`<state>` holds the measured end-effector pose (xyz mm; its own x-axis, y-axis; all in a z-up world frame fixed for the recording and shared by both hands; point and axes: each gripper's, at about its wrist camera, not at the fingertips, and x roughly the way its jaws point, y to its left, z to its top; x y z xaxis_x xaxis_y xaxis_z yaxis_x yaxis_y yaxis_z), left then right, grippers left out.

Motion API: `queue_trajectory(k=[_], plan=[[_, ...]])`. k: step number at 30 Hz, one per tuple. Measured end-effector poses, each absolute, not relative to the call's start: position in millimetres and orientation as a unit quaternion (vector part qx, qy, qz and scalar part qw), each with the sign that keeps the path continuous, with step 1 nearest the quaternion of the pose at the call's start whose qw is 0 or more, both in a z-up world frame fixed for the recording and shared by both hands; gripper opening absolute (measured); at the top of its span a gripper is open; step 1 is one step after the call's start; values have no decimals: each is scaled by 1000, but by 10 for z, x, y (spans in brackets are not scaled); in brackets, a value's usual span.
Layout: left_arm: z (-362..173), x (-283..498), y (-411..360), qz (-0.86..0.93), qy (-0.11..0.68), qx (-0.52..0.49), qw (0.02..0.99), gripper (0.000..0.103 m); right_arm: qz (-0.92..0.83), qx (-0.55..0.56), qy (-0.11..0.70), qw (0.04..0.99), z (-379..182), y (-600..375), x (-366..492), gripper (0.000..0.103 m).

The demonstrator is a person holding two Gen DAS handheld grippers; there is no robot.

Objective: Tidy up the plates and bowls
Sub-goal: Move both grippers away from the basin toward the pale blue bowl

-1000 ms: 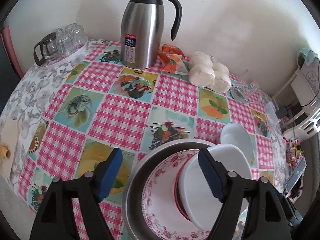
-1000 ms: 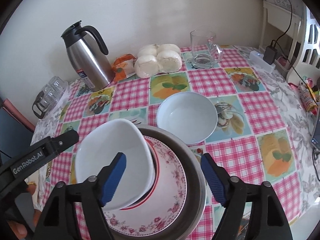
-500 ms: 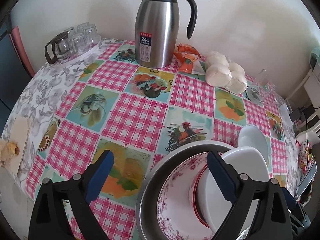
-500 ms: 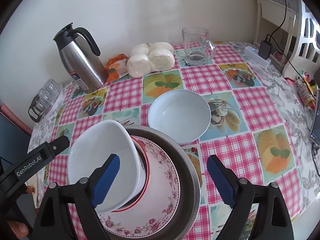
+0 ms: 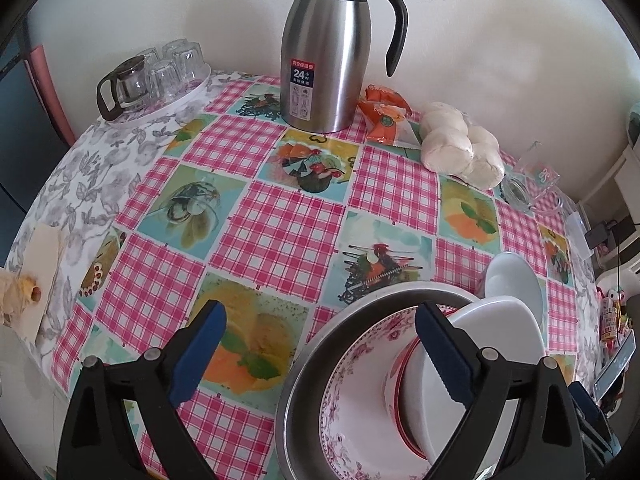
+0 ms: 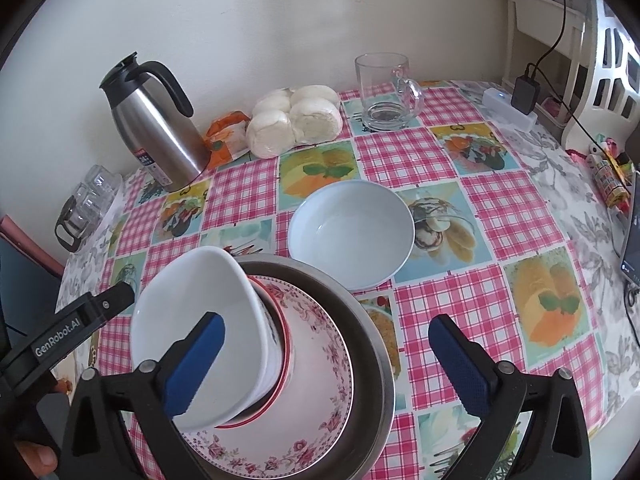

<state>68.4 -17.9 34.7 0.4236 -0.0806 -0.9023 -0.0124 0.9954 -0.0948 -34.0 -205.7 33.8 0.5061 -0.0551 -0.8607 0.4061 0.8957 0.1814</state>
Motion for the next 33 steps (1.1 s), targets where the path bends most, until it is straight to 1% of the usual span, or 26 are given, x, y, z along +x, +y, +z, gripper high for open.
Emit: queue_trajectory(k=[12,18,21,27,33], plan=[[397,773,-135,0,526,-44,849,96,-184,232,465,834,347,-2472,-368,103],[490,825,-186,-3,515,-46,856,96,-218,244,484,812,275,-2678,-344,103],[520,861,-247,-7,512,-39,858,96,-226,266,491,798,221,-2811,-343,103],[640,959,-448,-13,501,-30,865,96,-245,282,480,794,234,-3003,-328,103],[765,1043,-799,-43,500,-7,865,96,-262,297,502,769,103,-3250,-248,103]])
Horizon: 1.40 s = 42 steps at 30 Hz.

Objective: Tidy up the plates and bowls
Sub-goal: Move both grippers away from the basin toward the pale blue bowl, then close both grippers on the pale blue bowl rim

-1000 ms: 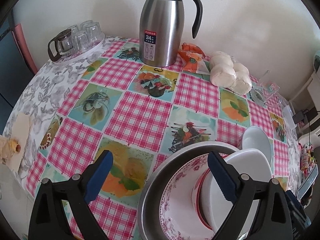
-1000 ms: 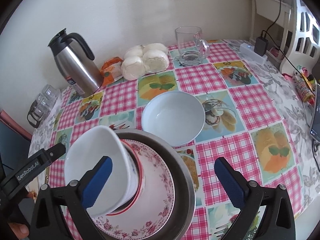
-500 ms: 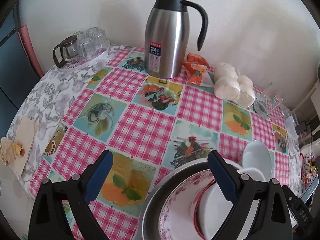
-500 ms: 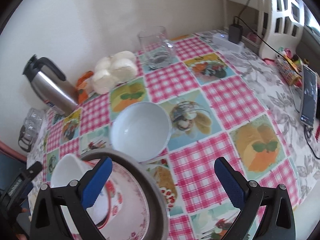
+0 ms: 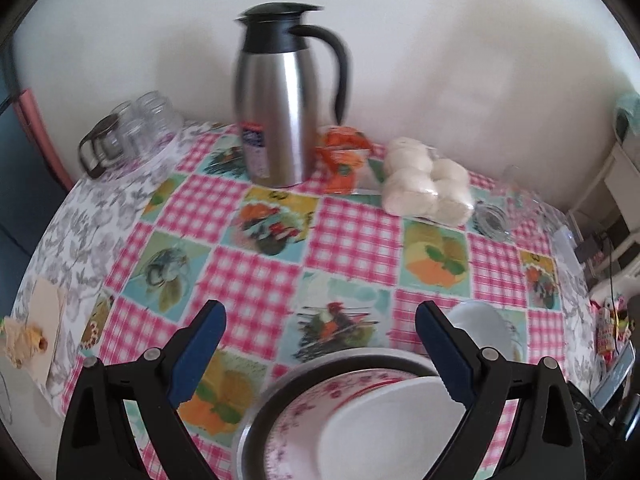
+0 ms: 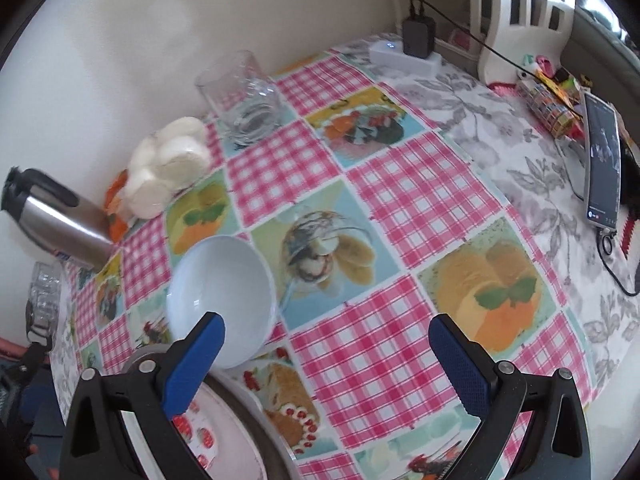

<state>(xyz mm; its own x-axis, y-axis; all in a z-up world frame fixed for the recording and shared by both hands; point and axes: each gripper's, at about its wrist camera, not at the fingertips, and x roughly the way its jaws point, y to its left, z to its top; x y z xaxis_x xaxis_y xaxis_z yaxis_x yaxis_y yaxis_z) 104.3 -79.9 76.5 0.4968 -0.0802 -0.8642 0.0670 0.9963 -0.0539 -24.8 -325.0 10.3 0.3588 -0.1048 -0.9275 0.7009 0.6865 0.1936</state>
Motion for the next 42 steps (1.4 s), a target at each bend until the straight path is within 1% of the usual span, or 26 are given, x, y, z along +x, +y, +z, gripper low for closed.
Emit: queue_trajectory(k=[8,14,19,26,34,42], plan=[[826,1076,-1366,-100,507,30,856,96,-260,277,500,778,203,-3438,-143,103],[698,1150,-1633,-118,523,43,843,96,-262,269,497,782,239,-3646,-73,103],[609,1203,-1754,-132,532,45,835,96,-244,275,510,778,91,-3711,19,103],[513,1257,-1772,-127,551,51,824,96,-201,284,547,762,-205,-3569,196,103],[372,1362,-1976,-140,583,125,791,96,-185,279,570,751,-383,-3413,286,103],[220,1510,-2256,-170,622,202,737,96,-178,277,571,752,-429,-3355,337,103]])
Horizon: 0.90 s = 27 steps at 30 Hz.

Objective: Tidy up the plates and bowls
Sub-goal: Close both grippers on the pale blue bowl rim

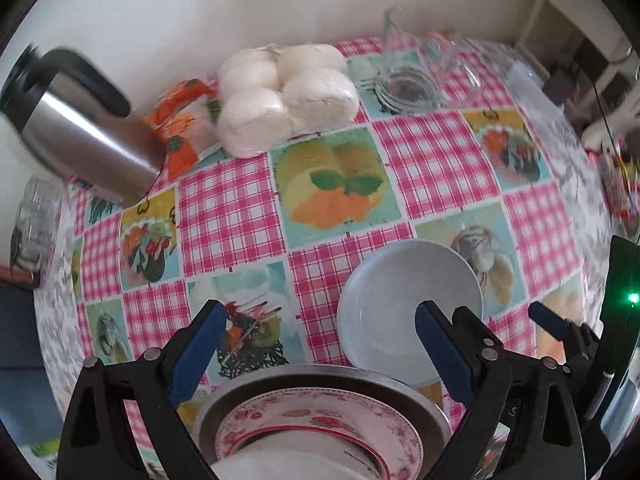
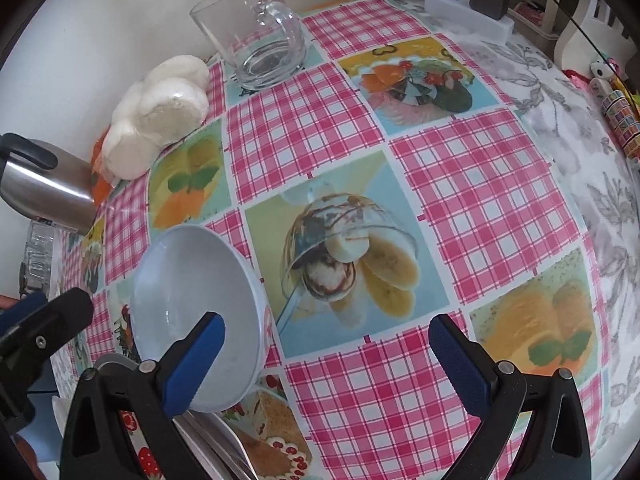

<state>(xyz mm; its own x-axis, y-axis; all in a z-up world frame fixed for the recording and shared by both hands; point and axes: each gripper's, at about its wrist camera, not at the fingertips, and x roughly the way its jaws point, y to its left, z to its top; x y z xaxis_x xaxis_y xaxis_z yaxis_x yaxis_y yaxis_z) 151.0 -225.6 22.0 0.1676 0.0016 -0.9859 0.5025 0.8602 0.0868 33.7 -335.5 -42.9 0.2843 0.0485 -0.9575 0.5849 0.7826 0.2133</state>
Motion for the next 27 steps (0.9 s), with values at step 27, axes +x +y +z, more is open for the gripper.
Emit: queue_trajectory(k=[27], plan=[[-579,1717,-2577,-129,703,268,646,55,-140,332,570,739,-605,-3252,443,65]])
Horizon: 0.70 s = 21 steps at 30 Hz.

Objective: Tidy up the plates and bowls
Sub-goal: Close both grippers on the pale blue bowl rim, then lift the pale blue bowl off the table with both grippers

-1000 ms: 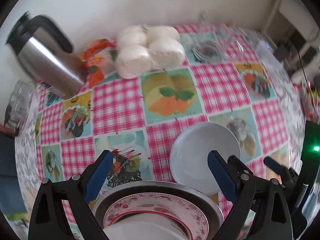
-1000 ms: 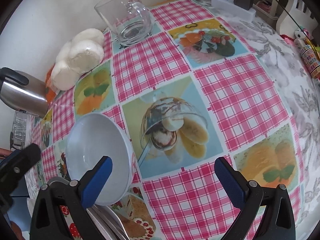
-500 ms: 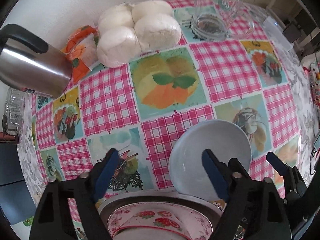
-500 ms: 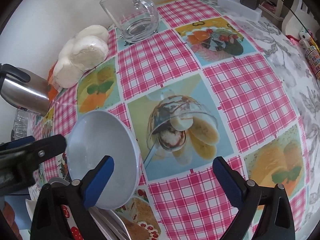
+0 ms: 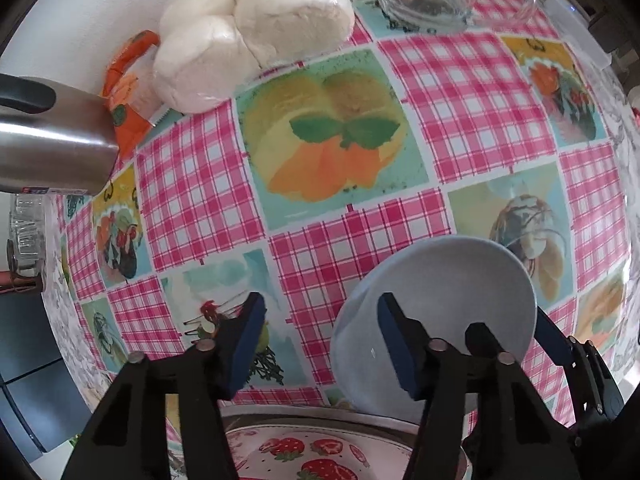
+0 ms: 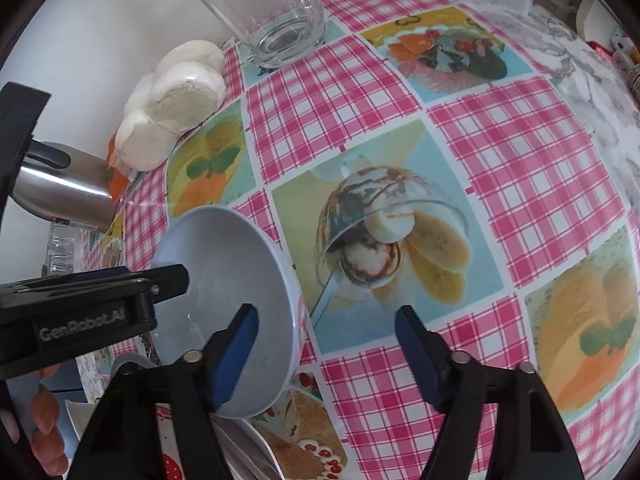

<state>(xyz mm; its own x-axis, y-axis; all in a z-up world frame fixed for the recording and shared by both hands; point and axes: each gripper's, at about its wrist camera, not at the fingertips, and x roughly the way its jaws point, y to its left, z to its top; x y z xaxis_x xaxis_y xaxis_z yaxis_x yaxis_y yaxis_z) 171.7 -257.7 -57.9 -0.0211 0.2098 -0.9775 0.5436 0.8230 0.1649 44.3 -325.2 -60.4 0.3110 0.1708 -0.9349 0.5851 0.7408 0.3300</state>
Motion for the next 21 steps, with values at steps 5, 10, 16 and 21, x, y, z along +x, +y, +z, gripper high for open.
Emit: queue_trajectory(k=[5,10,16,21], plan=[[-711,1690,-2636,-134,711,277,632,38,-132,350,571,731,-648,-3251,416,46],[-803,1621,-2687,-146,717,276,623,25,-114,354,575,729,-685,-3166,457,35],[-852,1568,-2746,-147,711,281,628,23,-88,375,570,726,-752,-3045,510,22],[-800,1584,-2699,-154,712,260,634,20,-93,383,564,726,-749,-3039,509,20]])
